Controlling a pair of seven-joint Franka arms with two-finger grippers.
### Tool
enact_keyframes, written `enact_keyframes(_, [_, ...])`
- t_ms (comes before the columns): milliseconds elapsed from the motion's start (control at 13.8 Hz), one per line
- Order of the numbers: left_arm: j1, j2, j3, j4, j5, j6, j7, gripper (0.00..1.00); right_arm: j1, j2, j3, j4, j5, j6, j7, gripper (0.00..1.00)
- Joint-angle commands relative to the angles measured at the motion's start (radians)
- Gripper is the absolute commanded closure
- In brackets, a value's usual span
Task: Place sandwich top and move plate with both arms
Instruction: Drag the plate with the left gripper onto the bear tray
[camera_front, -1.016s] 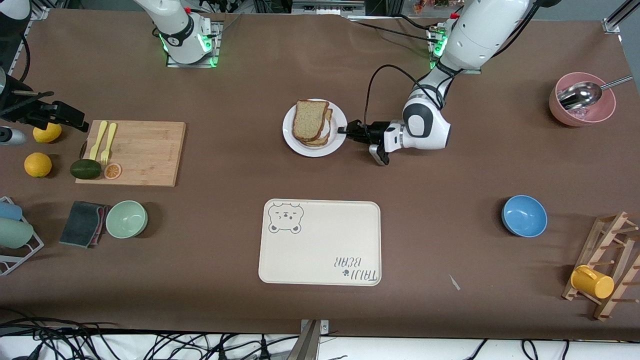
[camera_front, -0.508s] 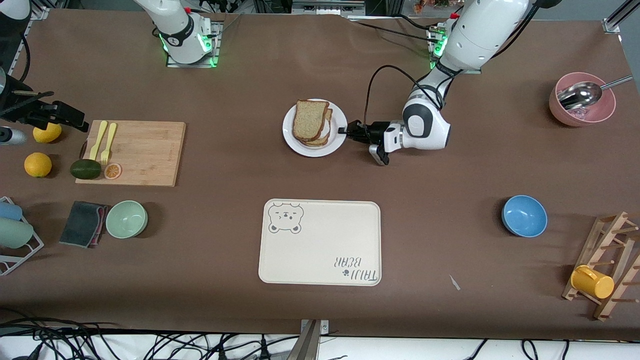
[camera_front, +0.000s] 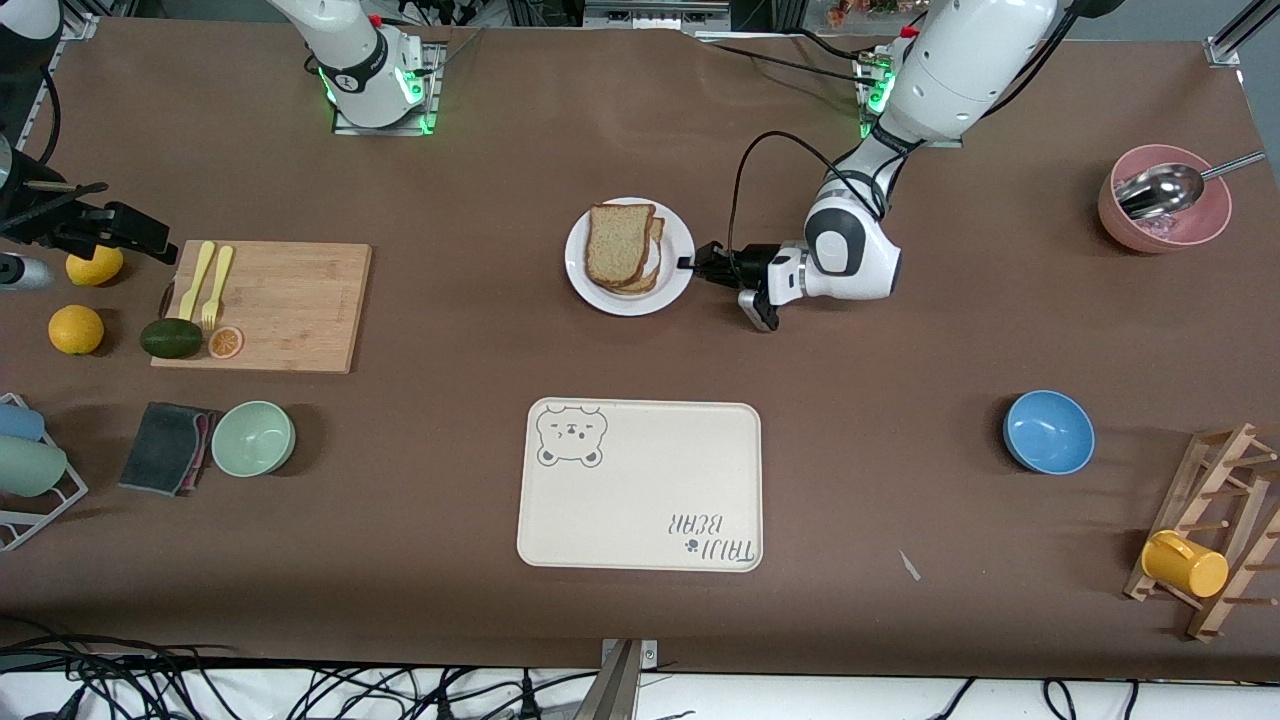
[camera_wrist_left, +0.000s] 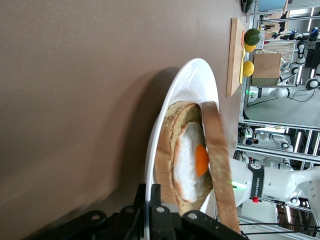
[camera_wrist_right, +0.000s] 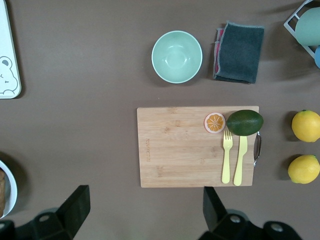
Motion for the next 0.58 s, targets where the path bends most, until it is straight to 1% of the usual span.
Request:
enact_keyframes(0, [0.002, -0.007, 0.0, 0.013, -0.031, -0.004, 0.018, 1.0, -0.004, -0.003, 0.0, 0.004, 0.018, -0.01, -0.012, 0.0])
enact_keyframes(218, [0.017, -0.023, 0.002, 0.013, -0.03, -0.013, 0.003, 1.0, -0.004, -0.003, 0.0, 0.004, 0.018, -0.01, -0.012, 0.0])
enact_keyframes(508, [0.077, -0.053, 0.002, 0.025, -0.013, -0.072, -0.006, 1.0, -0.004, -0.003, 0.0, 0.004, 0.018, -0.01, -0.012, 0.0])
